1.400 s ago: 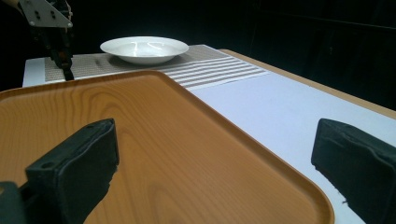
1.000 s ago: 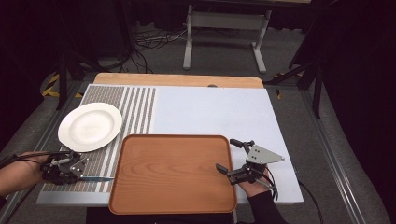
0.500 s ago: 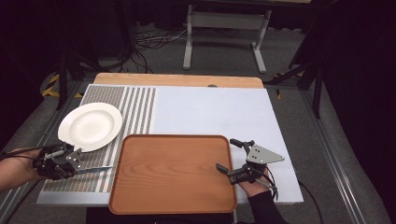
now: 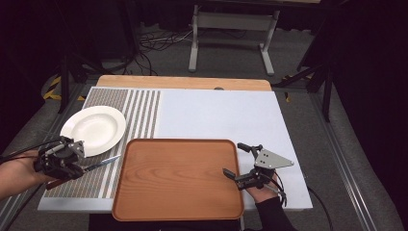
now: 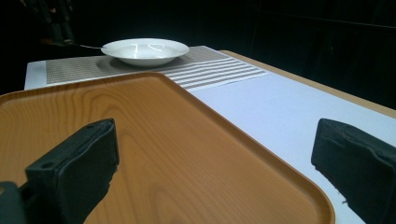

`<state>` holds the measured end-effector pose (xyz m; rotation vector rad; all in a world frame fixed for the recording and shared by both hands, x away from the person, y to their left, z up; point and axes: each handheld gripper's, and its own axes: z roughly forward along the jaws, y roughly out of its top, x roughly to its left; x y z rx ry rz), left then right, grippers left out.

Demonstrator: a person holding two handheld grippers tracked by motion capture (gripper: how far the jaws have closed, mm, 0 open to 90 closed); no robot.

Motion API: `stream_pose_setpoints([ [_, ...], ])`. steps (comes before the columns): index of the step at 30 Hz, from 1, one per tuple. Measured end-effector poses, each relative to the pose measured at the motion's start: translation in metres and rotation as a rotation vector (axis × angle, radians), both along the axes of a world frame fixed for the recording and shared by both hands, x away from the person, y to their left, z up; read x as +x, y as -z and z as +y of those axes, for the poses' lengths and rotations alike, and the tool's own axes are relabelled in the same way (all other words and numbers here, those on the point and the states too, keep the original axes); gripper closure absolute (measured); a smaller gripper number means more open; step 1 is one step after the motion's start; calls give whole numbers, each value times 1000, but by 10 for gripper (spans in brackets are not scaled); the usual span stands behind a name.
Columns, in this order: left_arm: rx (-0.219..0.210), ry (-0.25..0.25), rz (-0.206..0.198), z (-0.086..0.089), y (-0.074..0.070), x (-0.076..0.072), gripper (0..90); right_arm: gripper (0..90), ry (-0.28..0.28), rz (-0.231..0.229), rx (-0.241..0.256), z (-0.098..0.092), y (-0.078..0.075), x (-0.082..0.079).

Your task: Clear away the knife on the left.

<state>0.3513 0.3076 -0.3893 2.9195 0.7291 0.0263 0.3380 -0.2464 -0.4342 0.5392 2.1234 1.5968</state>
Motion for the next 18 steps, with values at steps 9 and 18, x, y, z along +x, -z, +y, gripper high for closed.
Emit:
stream_pose_setpoints([
  [9, -88, -100, 32, -8, -7, 2, 778, 15, -2, -1, -1, -1, 0, 0],
  [18, -190, -122, 52, -21, -14, -3, 778, 15, -6, -2, 5, -1, 0, 0],
])
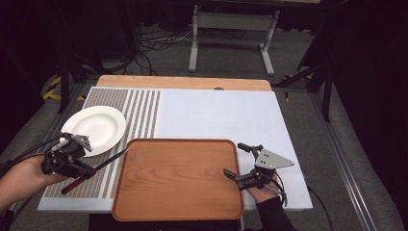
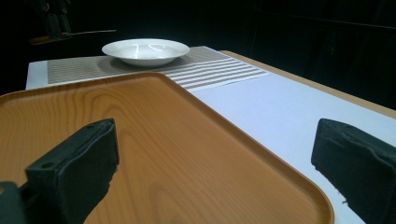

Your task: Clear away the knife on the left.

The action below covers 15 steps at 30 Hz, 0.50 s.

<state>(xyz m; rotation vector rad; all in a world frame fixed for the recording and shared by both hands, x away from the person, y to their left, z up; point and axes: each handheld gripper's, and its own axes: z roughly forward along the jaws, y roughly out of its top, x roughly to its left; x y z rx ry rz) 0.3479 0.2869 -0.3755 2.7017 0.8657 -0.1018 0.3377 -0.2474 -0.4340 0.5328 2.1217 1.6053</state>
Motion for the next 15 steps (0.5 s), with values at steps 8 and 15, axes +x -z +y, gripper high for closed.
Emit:
stream_pose_setpoints([
  [8, -53, -91, 19, -13, -2, -3, 777, 15, -1, -4, 0, 0, 0, 0],
  [15, -77, -178, 29, -23, -2, -4, 778, 15, -3, -2, 0, 0, 0, 0],
])
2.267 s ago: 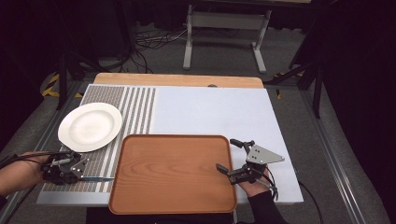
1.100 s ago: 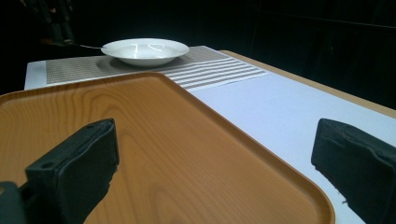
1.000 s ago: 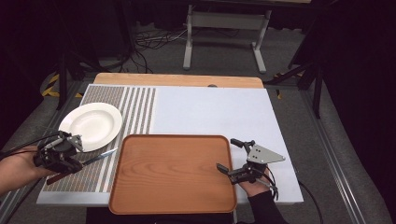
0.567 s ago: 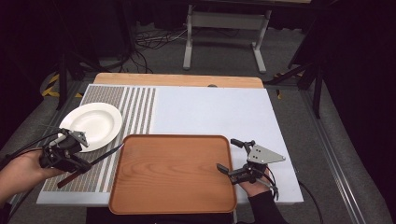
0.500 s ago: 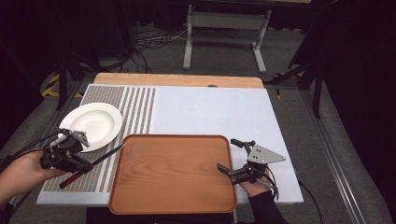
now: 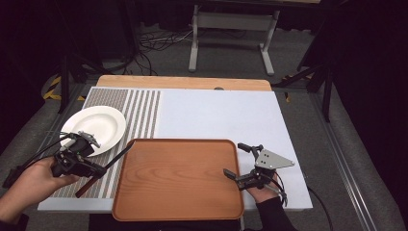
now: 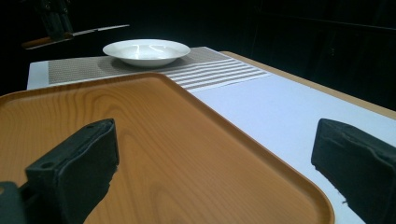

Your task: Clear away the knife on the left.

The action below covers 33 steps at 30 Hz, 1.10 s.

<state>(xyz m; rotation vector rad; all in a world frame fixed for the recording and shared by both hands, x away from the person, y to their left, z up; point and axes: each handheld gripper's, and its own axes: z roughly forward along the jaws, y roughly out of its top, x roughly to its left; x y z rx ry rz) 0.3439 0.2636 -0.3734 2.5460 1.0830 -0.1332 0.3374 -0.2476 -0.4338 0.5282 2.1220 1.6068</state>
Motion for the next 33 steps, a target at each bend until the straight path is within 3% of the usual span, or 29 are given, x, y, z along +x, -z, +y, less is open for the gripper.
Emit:
stream_pose_setpoints([
  [4, 14, -36, -19, -7, 1, -1, 778, 15, 1, 0, 1, 0, 0, 0],
  [10, -9, -63, 24, -15, 4, -1, 777, 15, 0, 0, 0, 0, 0, 0],
  [11, 7, -69, 14, -16, 4, -1, 777, 15, 0, 1, 1, 0, 0, 0],
  [21, -62, -93, 50, -32, 14, -2, 777, 15, -4, 2, -5, 0, 0, 0],
  [33, -106, -85, 73, -48, 31, 1, 777, 15, -7, 3, -8, 0, 1, 0],
])
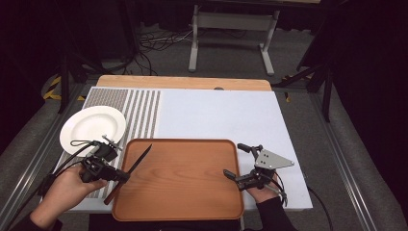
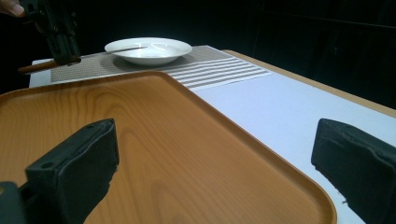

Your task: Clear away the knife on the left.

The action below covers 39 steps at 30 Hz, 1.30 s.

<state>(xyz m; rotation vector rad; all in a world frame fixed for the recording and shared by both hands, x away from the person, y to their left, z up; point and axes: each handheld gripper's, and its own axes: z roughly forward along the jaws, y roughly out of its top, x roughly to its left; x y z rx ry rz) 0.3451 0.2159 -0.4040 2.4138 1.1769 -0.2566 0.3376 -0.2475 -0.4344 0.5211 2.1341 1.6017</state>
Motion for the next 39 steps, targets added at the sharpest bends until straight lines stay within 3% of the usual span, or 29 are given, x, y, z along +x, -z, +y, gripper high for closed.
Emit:
stream_pose_setpoints([
  [11, -21, -9, 37, -12, 17, 1, 777, 15, -6, 1, -4, 1, 0, 0],
  [19, 0, 3, 22, -20, 22, 3, 777, 15, -8, 3, -2, 0, 0, 0],
  [22, -10, 1, 36, -25, 24, 3, 778, 15, -8, 4, -2, 1, 1, 0],
  [39, 49, 13, 49, -36, 35, 7, 777, 15, -14, 11, 0, 1, 1, 1],
])
